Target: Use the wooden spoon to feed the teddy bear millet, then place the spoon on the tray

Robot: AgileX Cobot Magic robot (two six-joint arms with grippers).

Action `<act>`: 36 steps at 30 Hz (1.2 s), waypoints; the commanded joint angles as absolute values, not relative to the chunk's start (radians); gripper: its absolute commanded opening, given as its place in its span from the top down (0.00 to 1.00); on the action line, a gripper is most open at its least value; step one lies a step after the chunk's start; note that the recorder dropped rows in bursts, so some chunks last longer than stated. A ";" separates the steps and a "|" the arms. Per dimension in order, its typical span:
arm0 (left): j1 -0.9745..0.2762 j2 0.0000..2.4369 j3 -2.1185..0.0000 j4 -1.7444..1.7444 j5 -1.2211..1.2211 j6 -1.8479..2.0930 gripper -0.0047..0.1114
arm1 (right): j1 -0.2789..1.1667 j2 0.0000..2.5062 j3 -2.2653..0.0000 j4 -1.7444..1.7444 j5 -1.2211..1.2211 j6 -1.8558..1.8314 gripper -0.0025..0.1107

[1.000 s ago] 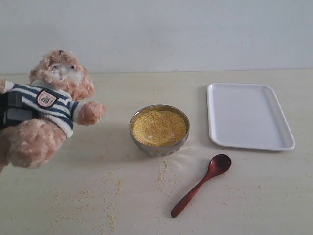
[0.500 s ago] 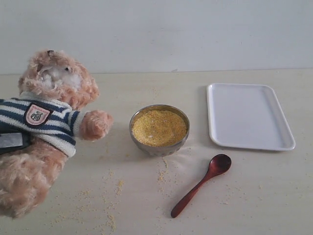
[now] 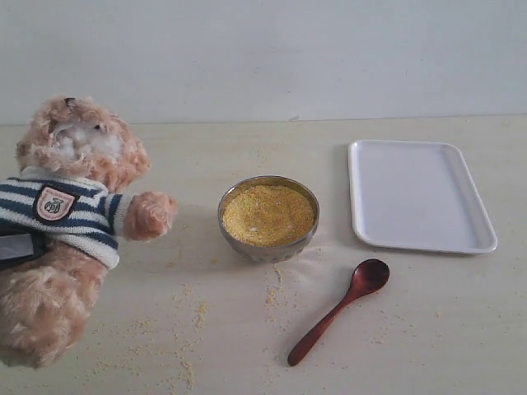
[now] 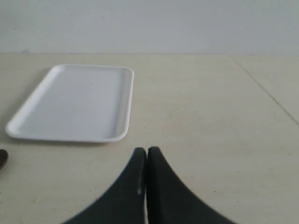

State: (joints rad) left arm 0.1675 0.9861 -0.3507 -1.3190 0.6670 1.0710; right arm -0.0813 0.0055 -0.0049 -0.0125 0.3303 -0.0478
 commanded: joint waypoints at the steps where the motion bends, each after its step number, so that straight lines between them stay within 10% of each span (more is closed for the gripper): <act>1: 0.170 0.980 -0.302 -1.434 0.631 1.126 0.92 | -0.087 0.000 0.000 -0.104 0.318 -0.120 0.98; 23: 0.170 1.226 -0.269 -1.707 0.721 1.496 0.92 | -0.087 0.000 0.000 -0.072 -0.378 0.273 0.98; 36: 0.170 1.405 -0.269 -1.744 0.834 1.662 0.92 | -0.087 0.000 -0.030 -0.607 -0.618 1.457 0.98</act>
State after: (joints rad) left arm 0.1682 1.3928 -0.2716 -1.7237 0.8019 1.6446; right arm -0.0813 0.0032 -0.0015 -0.2909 -0.5095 1.2880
